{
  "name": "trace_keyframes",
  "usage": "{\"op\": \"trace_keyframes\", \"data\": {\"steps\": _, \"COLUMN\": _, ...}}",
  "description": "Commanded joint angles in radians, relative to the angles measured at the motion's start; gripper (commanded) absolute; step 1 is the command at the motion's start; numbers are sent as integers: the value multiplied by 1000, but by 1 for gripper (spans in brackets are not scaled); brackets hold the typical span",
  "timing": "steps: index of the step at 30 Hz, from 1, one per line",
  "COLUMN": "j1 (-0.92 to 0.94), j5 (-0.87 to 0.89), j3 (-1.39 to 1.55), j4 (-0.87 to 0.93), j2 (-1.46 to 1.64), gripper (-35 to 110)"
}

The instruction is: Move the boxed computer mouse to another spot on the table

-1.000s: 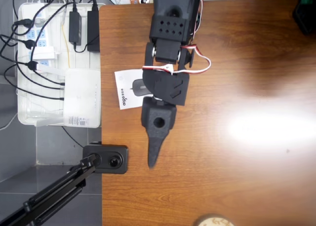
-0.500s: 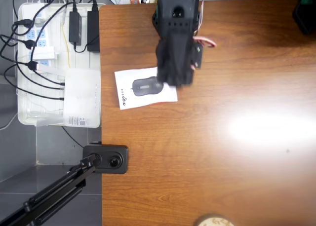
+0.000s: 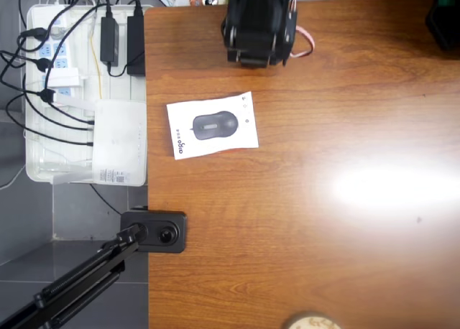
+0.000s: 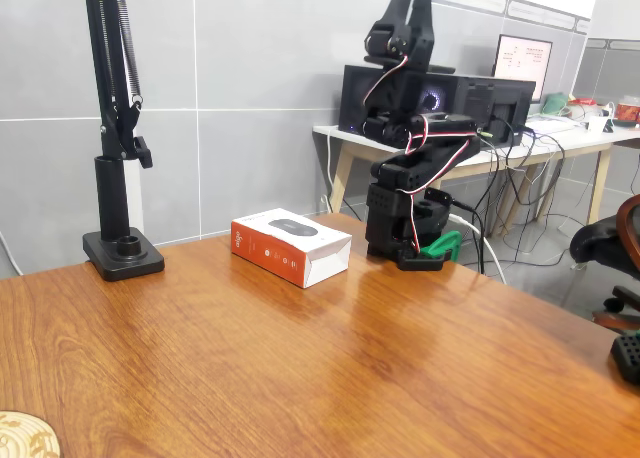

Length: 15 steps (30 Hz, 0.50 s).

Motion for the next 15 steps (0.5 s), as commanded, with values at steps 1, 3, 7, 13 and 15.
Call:
{"op": "trace_keyframes", "data": {"steps": 1, "j1": -49, "j5": -23, "j3": -2, "j4": -37, "j2": 38, "gripper": 0}}
{"op": "trace_keyframes", "data": {"steps": 3, "j1": -55, "j5": 3, "j3": -2, "j4": -44, "j2": 38, "gripper": 0}}
{"op": "trace_keyframes", "data": {"steps": 7, "j1": -49, "j5": 264, "j3": -2, "j4": -44, "j2": 38, "gripper": 0}}
{"op": "trace_keyframes", "data": {"steps": 13, "j1": -43, "j5": 347, "j3": -2, "j4": -44, "j2": 38, "gripper": 0}}
{"op": "trace_keyframes", "data": {"steps": 15, "j1": -43, "j5": 345, "j3": -2, "j4": -44, "j2": 38, "gripper": 0}}
